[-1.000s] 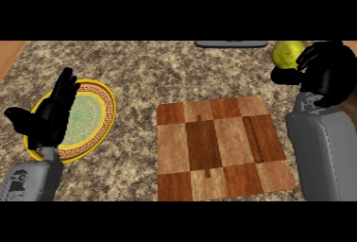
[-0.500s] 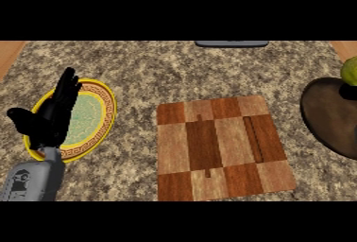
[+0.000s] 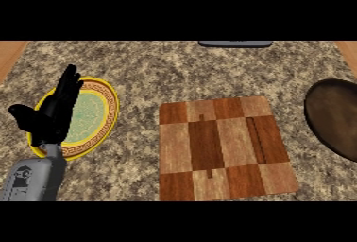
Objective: Pick the pear from the cutting board and place it in the pan
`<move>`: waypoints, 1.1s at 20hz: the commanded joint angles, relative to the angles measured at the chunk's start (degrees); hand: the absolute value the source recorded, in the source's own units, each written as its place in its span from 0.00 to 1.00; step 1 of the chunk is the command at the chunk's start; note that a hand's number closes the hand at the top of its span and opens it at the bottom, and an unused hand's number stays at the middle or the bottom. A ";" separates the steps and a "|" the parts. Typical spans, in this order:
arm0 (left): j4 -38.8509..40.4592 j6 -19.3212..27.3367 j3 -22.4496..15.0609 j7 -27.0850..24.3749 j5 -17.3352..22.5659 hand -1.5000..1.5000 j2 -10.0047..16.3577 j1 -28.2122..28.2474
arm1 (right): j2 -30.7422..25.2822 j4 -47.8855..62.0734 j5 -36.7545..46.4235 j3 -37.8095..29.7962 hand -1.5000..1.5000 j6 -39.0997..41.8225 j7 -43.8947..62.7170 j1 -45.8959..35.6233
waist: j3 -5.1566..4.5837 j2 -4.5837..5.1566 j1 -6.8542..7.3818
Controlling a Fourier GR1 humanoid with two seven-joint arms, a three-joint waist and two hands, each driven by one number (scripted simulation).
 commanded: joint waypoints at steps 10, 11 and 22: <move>-2.75 0.85 -1.52 1.85 -0.70 0.50 -1.34 0.02 | -1.78 21.98 -20.99 -13.26 0.00 10.96 -22.45 -4.78 | 0.21 0.29 0.81; -2.90 -1.19 0.33 1.89 1.10 0.50 0.67 1.21 | -1.60 23.19 -21.57 -13.75 0.00 10.19 -26.21 -1.74 | 0.14 0.15 0.46; -1.46 -1.99 2.38 0.20 1.89 0.50 1.92 2.63 | 4.51 13.29 -35.82 -22.79 0.00 4.88 -42.60 0.37 | -0.17 -1.05 -2.02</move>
